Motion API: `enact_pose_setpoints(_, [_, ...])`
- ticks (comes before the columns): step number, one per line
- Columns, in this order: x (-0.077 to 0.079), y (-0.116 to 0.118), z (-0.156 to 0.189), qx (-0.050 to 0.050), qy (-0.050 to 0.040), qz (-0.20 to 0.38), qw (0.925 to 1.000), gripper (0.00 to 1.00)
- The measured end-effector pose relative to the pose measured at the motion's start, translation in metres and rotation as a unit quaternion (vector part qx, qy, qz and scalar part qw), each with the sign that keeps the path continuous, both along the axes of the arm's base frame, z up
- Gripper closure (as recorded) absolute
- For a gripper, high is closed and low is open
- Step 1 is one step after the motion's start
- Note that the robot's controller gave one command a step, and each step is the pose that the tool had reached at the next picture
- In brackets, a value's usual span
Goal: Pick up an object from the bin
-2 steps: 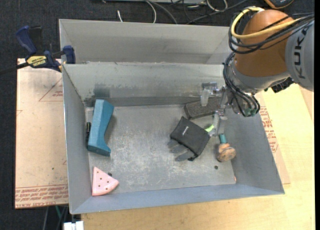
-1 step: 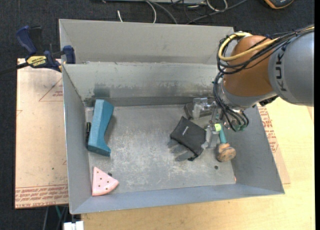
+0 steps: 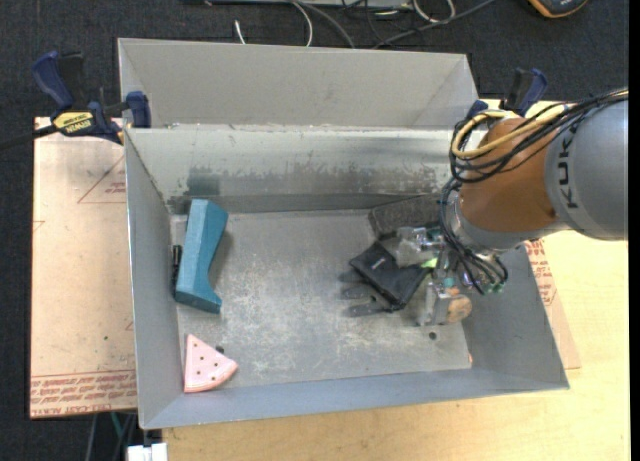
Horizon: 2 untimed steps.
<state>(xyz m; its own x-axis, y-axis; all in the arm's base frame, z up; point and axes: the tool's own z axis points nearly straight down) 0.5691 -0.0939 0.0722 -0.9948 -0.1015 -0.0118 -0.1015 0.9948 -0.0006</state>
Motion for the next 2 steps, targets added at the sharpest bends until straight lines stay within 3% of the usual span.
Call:
enact_pose_setpoints(1, [0.015, 0.054, -0.001, 0.0, -0.001, 0.054, 0.9985, 0.0])
enact_pose_setpoints(2, [0.008, 0.019, 0.0, -0.001, -0.0019, 0.028, 0.9996, 1.0])
